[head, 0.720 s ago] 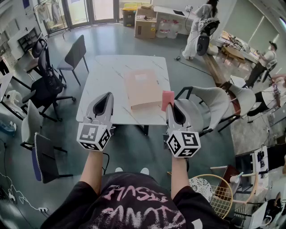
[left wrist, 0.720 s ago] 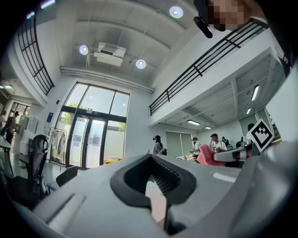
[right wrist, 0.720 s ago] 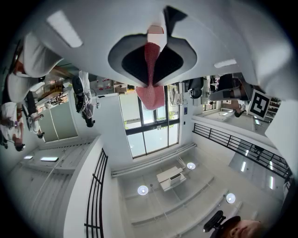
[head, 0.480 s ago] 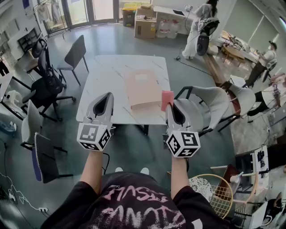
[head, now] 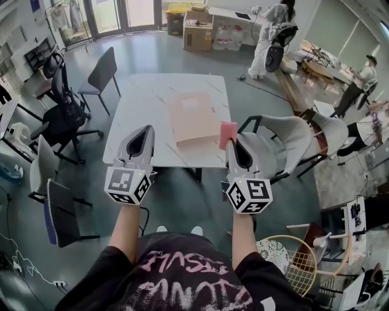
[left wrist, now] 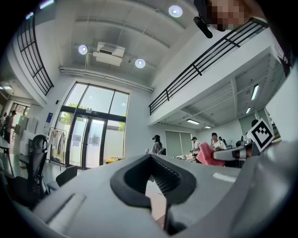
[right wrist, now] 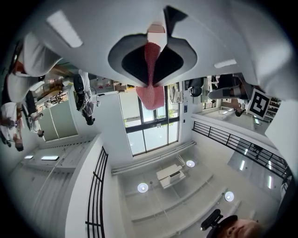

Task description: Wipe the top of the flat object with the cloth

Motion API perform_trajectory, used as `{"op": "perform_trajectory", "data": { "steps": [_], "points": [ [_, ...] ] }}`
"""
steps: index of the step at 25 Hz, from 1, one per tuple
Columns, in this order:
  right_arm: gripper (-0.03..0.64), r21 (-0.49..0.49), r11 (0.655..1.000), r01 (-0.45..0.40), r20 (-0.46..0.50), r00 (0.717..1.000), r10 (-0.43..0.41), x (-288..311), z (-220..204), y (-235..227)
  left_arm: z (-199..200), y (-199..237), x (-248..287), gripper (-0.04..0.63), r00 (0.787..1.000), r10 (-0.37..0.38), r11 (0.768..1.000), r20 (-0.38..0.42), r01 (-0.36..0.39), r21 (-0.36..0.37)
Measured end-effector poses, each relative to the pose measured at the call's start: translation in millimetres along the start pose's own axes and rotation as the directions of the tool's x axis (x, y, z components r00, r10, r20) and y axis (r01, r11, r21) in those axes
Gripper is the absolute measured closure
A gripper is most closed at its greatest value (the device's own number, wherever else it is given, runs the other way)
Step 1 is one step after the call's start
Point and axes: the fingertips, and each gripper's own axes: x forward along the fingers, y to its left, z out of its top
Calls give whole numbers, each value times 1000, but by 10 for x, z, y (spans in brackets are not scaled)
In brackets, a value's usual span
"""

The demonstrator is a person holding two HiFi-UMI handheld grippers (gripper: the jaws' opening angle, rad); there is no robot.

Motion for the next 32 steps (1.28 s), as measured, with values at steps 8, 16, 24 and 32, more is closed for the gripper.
{"op": "perform_trajectory", "data": {
  "steps": [8, 16, 24, 32],
  "points": [
    [572, 7, 1000, -11, -1, 1000, 11, -78, -38, -147, -26, -182, 59, 595, 1000, -8, 1000, 0, 8, 10],
    [572, 19, 1000, -26, -8, 1000, 26, -108, -75, -432, -101, -460, 250, 595, 1000, -4, 1000, -21, 5, 23],
    [570, 34, 998, -60, -5, 998, 60, -67, -125, -639, -186, -622, 396, 595, 999, 10, 999, -32, -9, 35],
    [566, 33, 997, -72, -10, 997, 72, 57, -184, -733, -265, -597, 531, 595, 1000, 17, 999, -27, -16, 29]
  ]
}}
